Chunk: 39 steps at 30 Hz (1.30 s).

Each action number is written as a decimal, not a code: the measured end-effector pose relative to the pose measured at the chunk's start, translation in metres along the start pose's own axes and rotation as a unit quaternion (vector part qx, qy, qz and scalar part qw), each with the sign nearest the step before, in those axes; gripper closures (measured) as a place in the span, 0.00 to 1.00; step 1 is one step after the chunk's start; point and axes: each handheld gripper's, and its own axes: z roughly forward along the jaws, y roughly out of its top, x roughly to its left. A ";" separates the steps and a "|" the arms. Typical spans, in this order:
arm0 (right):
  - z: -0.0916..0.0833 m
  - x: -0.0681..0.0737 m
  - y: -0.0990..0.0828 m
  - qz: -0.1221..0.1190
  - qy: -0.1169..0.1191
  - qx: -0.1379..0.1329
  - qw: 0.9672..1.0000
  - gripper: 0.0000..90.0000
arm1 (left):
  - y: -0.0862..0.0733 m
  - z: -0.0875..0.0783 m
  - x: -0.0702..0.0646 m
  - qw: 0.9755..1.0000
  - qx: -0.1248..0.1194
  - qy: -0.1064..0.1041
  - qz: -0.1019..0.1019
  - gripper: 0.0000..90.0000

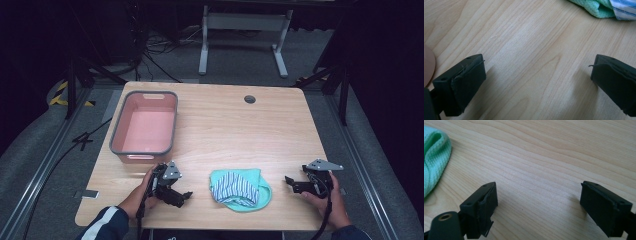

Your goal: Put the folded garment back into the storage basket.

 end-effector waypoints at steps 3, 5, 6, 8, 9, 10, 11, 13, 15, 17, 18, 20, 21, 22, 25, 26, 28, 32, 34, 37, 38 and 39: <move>0.000 0.000 0.000 0.000 -0.001 -0.001 1.000 0.17 | 0.000 0.000 0.000 1.000 0.000 -0.001 0.001 0.00; 0.000 0.000 0.000 0.001 -0.001 0.000 1.000 0.17 | 0.000 0.000 0.000 1.000 0.000 -0.001 0.001 0.00; 0.000 0.000 0.000 0.001 -0.001 0.000 1.000 0.17 | 0.000 0.000 0.000 1.000 0.000 -0.001 0.001 0.00; 0.000 0.000 -0.001 0.002 -0.002 0.000 1.000 0.17 | 0.000 0.000 0.000 1.000 0.000 -0.001 0.001 0.00; -0.001 0.000 -0.001 0.002 -0.002 0.000 1.000 0.17 | 0.000 0.000 0.000 1.000 0.000 -0.001 0.001 0.00; 0.000 0.000 -0.001 0.002 -0.002 0.000 1.000 0.17 | 0.000 0.000 0.000 1.000 0.000 -0.001 0.001 0.00; -0.001 0.000 -0.001 0.002 -0.002 0.000 1.000 0.17 | 0.000 0.000 0.000 1.000 0.000 0.000 -0.001 0.00; -0.001 0.000 -0.001 0.002 -0.002 0.000 1.000 0.17 | -0.001 -0.001 -0.001 1.000 -0.001 0.003 -0.003 0.00; -0.001 0.001 -0.001 0.003 -0.003 -0.001 1.000 0.17 | -0.002 -0.002 0.000 1.000 0.002 0.001 0.001 0.01; -0.001 0.001 -0.001 0.003 -0.005 0.001 1.000 0.17 | 0.000 -0.002 -0.002 1.000 0.007 0.004 -0.005 0.01; -0.002 0.001 -0.001 0.003 -0.005 0.003 1.000 0.17 | 0.002 -0.003 -0.002 1.000 0.010 0.003 0.000 0.01; -0.003 0.001 0.000 0.000 -0.004 0.009 1.000 0.18 | 0.004 -0.004 -0.004 1.000 0.012 0.000 0.002 0.08; -0.003 0.002 0.001 0.002 -0.002 0.011 1.000 0.19 | 0.005 -0.004 -0.005 1.000 0.010 -0.001 0.003 0.12; -0.004 0.004 0.001 0.000 0.002 0.013 1.000 0.20 | 0.007 -0.004 -0.006 1.000 0.012 -0.005 0.004 0.18; -0.007 0.014 0.006 -0.007 0.017 0.009 1.000 0.25 | 0.014 0.000 -0.013 1.000 0.013 -0.010 0.003 0.21; -0.008 0.019 0.008 -0.017 0.021 0.011 1.000 0.28 | 0.017 0.001 -0.015 1.000 0.008 -0.009 0.003 0.23; -0.008 0.028 0.013 -0.032 0.024 0.010 0.999 0.31 | 0.023 0.003 -0.017 1.000 0.004 -0.010 0.004 0.23; -0.005 0.046 0.021 -0.048 0.052 0.008 0.997 0.38 | 0.034 0.006 -0.018 1.000 -0.012 -0.008 -0.003 0.25; -0.003 0.054 0.025 -0.056 0.061 0.006 0.997 0.40 | 0.038 0.008 -0.018 1.000 -0.018 -0.011 -0.007 0.25; -0.002 0.066 0.032 -0.067 0.073 0.001 0.995 0.41 | 0.045 0.013 -0.019 1.000 -0.024 -0.012 -0.006 0.27; -0.001 0.070 0.034 -0.067 0.078 0.000 0.995 0.41 | 0.047 0.014 -0.019 1.000 -0.023 -0.014 -0.004 0.27; 0.000 0.073 0.036 -0.069 0.081 -0.001 0.994 0.41 | 0.048 0.016 -0.020 1.000 -0.024 -0.013 -0.002 0.27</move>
